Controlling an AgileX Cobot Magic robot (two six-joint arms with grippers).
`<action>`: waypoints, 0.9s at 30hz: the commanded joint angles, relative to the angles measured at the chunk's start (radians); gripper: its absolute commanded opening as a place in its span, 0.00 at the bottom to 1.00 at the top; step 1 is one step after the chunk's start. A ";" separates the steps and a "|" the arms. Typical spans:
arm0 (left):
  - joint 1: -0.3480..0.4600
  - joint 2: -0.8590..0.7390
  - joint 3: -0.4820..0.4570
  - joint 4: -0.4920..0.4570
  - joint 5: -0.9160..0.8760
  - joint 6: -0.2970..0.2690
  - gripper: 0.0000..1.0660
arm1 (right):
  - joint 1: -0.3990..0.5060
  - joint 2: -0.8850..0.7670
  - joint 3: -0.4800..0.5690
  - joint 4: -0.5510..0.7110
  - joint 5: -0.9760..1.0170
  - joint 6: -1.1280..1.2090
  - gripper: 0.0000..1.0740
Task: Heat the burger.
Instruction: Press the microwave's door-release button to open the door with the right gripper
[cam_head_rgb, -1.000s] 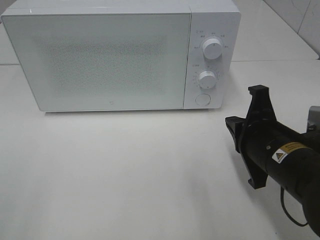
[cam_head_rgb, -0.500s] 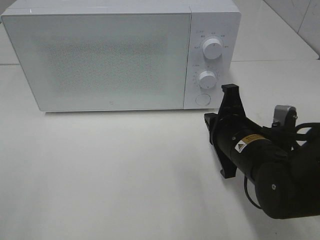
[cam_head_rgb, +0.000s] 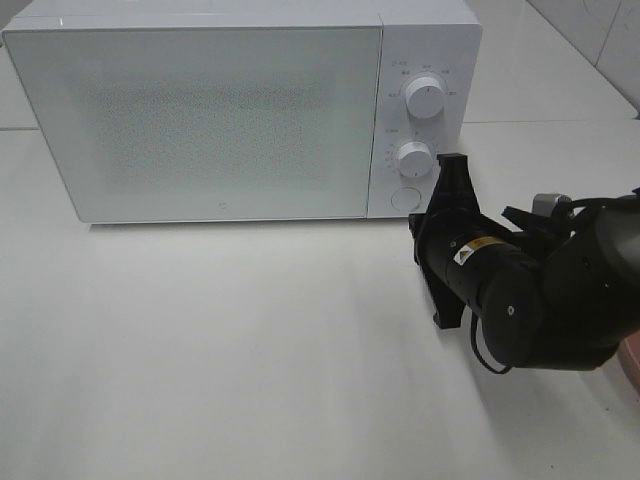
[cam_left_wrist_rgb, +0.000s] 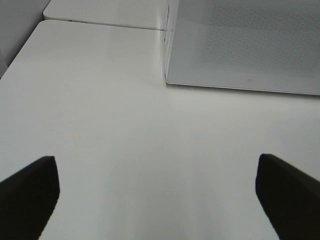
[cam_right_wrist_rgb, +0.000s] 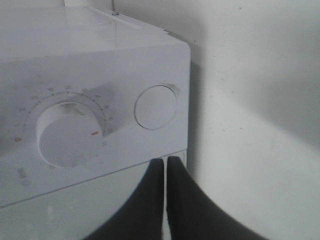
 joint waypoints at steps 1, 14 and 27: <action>0.004 -0.019 0.002 0.000 -0.008 0.001 0.94 | -0.033 0.024 -0.041 -0.040 0.024 -0.017 0.00; 0.004 -0.019 0.002 0.000 -0.008 0.001 0.94 | -0.093 0.080 -0.101 -0.073 0.058 0.023 0.00; 0.004 -0.019 0.002 0.000 -0.008 0.001 0.94 | -0.105 0.128 -0.172 -0.100 0.058 0.031 0.00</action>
